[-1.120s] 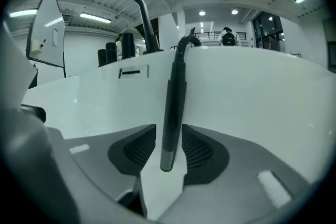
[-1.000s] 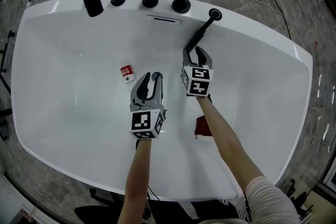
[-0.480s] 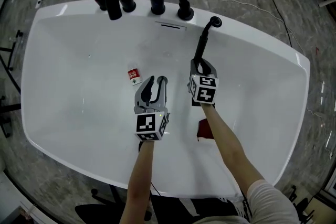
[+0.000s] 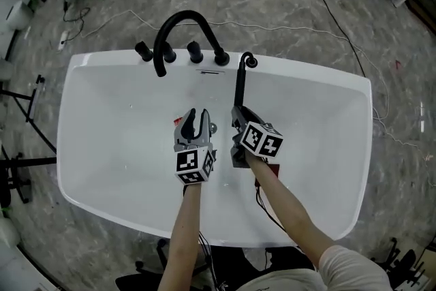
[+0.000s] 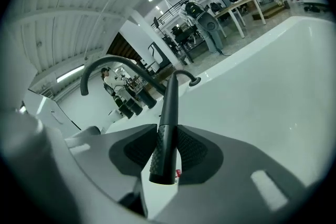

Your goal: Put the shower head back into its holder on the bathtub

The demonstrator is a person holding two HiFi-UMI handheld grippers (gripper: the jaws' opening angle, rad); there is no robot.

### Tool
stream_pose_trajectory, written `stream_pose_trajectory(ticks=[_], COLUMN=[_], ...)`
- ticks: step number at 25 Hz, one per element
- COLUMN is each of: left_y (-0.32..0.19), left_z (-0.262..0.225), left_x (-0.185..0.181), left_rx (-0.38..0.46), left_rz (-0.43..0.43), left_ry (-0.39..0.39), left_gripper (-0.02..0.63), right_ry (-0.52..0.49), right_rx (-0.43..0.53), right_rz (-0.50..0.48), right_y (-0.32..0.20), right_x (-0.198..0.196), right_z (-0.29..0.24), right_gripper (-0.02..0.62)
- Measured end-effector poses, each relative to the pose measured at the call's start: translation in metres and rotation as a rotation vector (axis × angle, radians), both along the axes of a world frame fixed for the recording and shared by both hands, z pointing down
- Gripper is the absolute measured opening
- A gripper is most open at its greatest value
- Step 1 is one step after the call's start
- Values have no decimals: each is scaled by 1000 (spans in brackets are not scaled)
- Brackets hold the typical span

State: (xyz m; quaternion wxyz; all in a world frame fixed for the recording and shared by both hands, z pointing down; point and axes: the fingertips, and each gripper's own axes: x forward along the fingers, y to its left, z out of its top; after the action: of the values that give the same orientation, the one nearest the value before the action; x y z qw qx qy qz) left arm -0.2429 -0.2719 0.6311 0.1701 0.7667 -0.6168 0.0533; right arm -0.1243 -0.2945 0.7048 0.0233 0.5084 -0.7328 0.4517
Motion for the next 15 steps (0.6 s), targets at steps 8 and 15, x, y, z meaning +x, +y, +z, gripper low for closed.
stream_pose_trajectory(ticks=[8,15], left_y=[20,-6], left_z=[57,58], left_x=[102,148], left_rx=[-55,23], left_rz=[350,339], left_ry=[-266,-260], left_gripper=[174,198], right_ry=[75,162], right_rx=[2,-1], right_rz=[-66,-195], right_y=[-7,6], right_x=[36,43], right_z=[-39,-48], right_gripper=[127,127])
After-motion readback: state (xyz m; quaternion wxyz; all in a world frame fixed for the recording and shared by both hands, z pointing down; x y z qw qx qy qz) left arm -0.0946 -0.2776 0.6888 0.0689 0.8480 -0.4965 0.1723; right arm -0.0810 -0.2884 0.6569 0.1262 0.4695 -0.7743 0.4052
